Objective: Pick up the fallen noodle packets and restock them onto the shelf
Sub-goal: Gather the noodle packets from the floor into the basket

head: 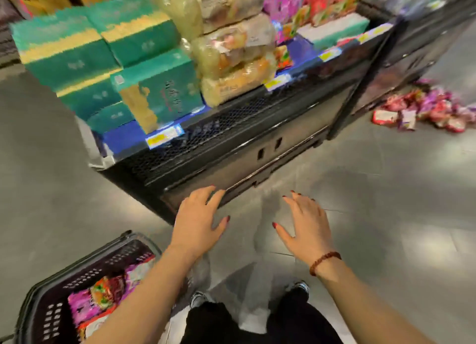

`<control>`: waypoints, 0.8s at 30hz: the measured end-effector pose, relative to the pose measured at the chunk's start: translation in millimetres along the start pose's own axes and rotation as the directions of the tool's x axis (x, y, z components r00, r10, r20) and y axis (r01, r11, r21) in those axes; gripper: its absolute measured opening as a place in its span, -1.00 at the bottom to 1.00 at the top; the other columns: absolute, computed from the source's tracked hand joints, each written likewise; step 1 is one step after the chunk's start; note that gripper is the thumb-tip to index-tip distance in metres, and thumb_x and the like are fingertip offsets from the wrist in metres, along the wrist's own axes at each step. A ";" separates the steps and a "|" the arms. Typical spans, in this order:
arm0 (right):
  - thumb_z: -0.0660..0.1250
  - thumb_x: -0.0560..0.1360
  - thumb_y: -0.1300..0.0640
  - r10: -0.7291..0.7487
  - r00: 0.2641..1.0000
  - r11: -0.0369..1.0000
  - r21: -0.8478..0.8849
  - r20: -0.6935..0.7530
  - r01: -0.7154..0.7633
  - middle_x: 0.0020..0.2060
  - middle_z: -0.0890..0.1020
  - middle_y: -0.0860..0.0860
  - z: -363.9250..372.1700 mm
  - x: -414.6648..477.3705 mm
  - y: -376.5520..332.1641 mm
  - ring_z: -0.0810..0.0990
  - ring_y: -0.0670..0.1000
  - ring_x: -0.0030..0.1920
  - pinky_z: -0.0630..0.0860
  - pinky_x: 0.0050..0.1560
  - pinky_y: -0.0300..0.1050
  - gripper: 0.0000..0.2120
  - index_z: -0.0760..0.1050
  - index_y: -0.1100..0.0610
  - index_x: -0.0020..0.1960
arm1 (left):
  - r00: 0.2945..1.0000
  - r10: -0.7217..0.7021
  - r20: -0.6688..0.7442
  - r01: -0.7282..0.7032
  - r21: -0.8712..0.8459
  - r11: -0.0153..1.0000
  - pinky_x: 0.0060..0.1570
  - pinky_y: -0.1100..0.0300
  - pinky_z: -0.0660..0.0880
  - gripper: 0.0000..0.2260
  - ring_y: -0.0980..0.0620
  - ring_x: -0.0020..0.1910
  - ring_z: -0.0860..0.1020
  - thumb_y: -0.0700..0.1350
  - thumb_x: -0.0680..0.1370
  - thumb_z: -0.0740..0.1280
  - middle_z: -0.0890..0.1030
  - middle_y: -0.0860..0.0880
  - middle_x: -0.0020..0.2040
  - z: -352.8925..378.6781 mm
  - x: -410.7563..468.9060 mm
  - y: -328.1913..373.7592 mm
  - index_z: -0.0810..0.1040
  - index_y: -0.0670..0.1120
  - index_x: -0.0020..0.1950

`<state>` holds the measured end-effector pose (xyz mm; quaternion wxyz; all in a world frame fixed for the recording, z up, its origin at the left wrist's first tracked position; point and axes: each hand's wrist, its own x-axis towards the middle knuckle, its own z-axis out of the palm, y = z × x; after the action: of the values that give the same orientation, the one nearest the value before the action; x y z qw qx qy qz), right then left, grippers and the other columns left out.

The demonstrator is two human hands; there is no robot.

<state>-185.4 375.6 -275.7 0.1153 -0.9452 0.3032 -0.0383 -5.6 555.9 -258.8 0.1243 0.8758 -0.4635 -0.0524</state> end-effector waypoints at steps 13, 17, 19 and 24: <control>0.21 0.38 -0.17 0.451 0.862 0.893 0.120 -0.231 -0.435 0.23 0.55 0.13 -88.1 -64.5 284.1 0.54 0.19 0.18 0.24 0.22 -0.06 -0.45 0.51 0.14 0.24 | 0.918 0.389 0.072 -0.390 -0.004 0.921 0.28 0.00 0.41 -0.46 -0.09 0.34 0.42 0.14 0.48 0.38 0.47 -0.07 0.36 69.9 154.7 302.0 0.44 -0.02 0.41; 0.38 0.40 -0.10 0.554 0.794 0.832 0.145 -0.248 -0.535 0.31 0.50 0.11 -105.2 -63.3 337.7 0.45 0.15 0.28 0.33 0.32 0.07 -0.46 0.47 0.11 0.31 | 0.865 0.488 0.120 -0.488 -0.029 0.872 0.32 0.01 0.35 -0.44 -0.09 0.39 0.36 0.13 0.50 0.37 0.42 -0.07 0.42 86.4 202.9 366.7 0.38 -0.01 0.46; 0.34 0.41 -0.12 0.580 0.772 0.814 0.150 -0.260 -0.561 0.32 0.49 0.09 -112.4 -57.4 363.3 0.42 0.12 0.29 0.32 0.33 0.06 -0.45 0.46 0.11 0.33 | 0.843 0.526 0.113 -0.526 -0.033 0.850 0.30 0.01 0.37 -0.45 -0.10 0.37 0.38 0.10 0.50 0.39 0.43 -0.09 0.41 94.1 228.7 392.2 0.40 -0.03 0.45; 0.37 0.45 -0.08 0.635 0.734 0.771 0.137 -0.242 -0.622 0.35 0.46 0.10 -132.3 -15.7 456.7 0.43 0.16 0.31 0.31 0.35 0.11 -0.46 0.43 0.11 0.36 | 0.786 0.613 0.086 -0.608 -0.074 0.790 0.21 -0.01 0.44 -0.48 -0.16 0.27 0.48 0.09 0.49 0.37 0.51 -0.15 0.32 128.9 318.4 462.7 0.47 -0.08 0.40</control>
<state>-474.7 -1.6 -257.5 0.1006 -0.7694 0.6163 -0.1348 -222.0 21.9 -252.2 0.1283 0.6721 -0.7263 -0.0653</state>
